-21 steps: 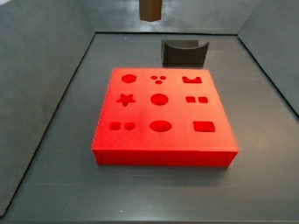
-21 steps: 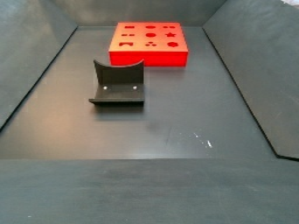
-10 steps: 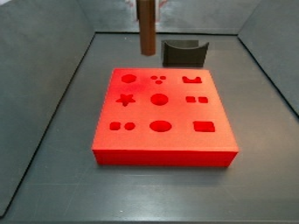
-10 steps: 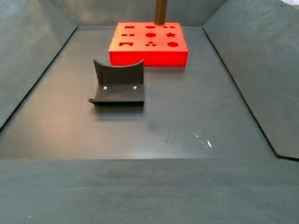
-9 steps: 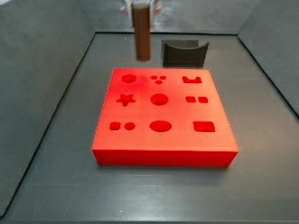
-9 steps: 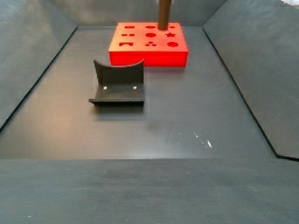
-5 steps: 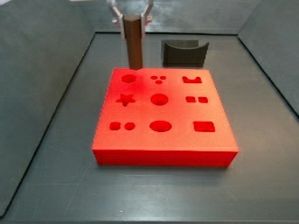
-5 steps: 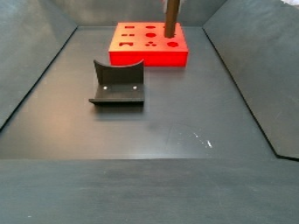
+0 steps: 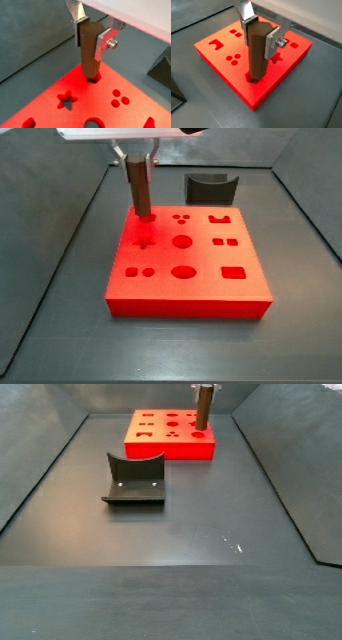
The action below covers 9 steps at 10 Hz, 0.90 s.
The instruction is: Insert the hexagon object.
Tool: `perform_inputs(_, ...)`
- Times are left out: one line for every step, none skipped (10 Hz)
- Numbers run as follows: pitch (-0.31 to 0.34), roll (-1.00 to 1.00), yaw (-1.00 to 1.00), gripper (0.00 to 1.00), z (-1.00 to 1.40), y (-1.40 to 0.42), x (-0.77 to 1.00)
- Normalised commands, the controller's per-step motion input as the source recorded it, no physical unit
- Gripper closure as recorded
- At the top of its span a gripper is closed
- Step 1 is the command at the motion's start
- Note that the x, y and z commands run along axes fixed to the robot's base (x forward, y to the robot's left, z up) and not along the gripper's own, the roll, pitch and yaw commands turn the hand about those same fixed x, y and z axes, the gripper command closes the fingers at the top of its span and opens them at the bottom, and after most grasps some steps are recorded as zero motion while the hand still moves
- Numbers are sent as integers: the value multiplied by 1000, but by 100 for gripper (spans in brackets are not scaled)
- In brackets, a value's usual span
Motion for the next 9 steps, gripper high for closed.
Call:
perform_inputs(-147, -206, 0, 100, -260, 231, 314)
perform_inputs(-164, -113, 0, 100, -306, 157, 86)
perform_inputs(-79, 0, 0, 100, -166, -37, -74)
perform_inputs(-44, 57, 0, 100, 0, -229, -226)
perform_inputs(-27, 127, -46, 100, 71, -317, -254)
perform_inputs(-57, 124, 0, 100, -71, -194, -171)
perform_inputs(-23, 120, 3, 100, -294, 0, 9)
perform_inputs(-9, 131, 3, 100, -314, 0, 94)
perform_inputs(0, 107, 46, 100, -363, 83, 314)
